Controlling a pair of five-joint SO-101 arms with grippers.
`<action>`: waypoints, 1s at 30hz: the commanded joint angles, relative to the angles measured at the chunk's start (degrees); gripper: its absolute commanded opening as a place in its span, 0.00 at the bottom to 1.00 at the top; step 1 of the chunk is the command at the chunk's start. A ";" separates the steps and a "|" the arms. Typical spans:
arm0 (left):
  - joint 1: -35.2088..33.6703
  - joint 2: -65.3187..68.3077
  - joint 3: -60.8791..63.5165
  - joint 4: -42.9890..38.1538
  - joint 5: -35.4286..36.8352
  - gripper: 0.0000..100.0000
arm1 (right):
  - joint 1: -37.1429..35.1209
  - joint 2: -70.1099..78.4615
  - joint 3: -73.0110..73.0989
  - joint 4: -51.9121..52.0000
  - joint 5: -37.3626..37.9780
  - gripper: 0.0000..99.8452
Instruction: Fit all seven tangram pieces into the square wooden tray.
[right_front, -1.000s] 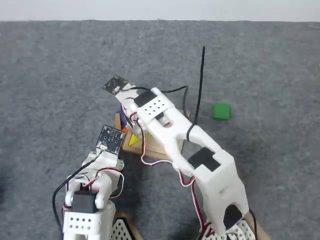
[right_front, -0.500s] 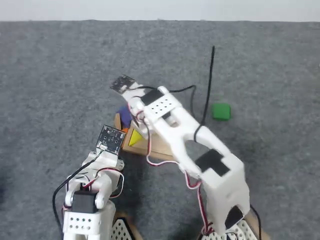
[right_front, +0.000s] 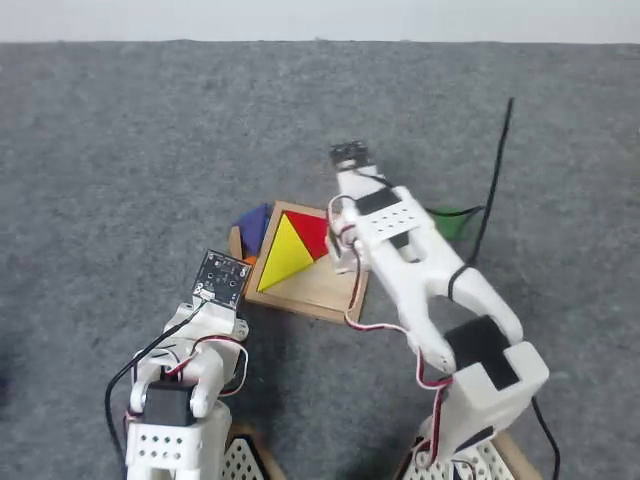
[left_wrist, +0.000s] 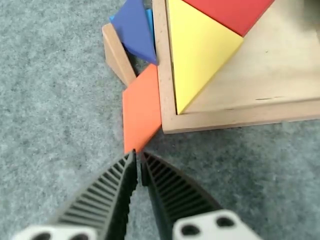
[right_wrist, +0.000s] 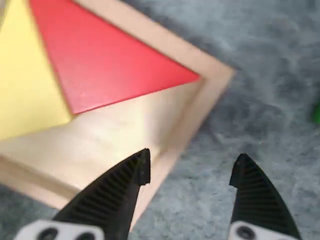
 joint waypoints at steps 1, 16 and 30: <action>-0.18 -0.97 -0.66 0.18 0.44 0.02 | 1.71 -0.84 -0.44 -0.66 -0.88 0.27; -0.18 -0.97 -0.66 0.18 0.44 0.02 | -2.51 6.20 -2.46 -0.75 -0.53 0.19; -0.18 -0.97 -0.66 0.18 0.44 0.02 | -1.54 6.64 -2.29 -0.40 -0.44 0.17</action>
